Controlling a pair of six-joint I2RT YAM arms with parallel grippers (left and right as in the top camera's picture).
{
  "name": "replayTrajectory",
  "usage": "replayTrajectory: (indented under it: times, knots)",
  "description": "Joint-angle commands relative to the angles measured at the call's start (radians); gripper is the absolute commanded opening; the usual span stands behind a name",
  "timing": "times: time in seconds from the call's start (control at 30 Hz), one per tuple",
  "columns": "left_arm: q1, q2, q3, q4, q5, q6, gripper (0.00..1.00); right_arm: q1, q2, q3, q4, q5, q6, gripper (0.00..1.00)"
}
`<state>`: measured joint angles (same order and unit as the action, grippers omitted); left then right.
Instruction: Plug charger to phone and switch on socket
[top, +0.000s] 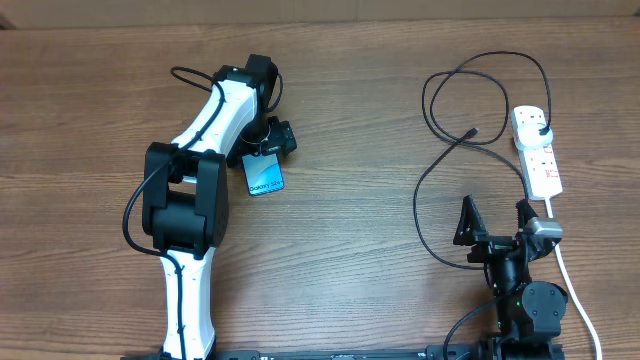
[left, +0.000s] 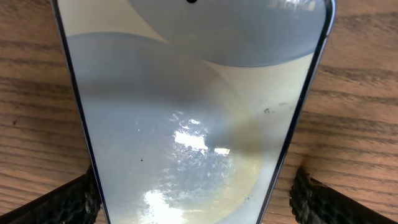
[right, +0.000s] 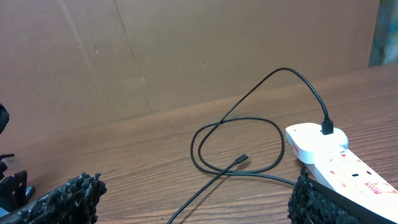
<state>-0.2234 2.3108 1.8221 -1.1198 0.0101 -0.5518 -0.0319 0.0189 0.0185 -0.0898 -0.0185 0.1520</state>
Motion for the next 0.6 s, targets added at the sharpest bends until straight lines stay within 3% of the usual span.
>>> replayTrajectory:
  times: [0.0, 0.57]
  knots:
    - [-0.004, 0.042, -0.021, -0.002, -0.073, -0.025, 0.97, 0.004, -0.001, -0.010, 0.005, 0.006, -0.004, 1.00]
    - [-0.004, 0.042, -0.010, -0.036, -0.062, -0.009, 0.72, 0.004, -0.001, -0.010, 0.005, 0.006, -0.004, 1.00]
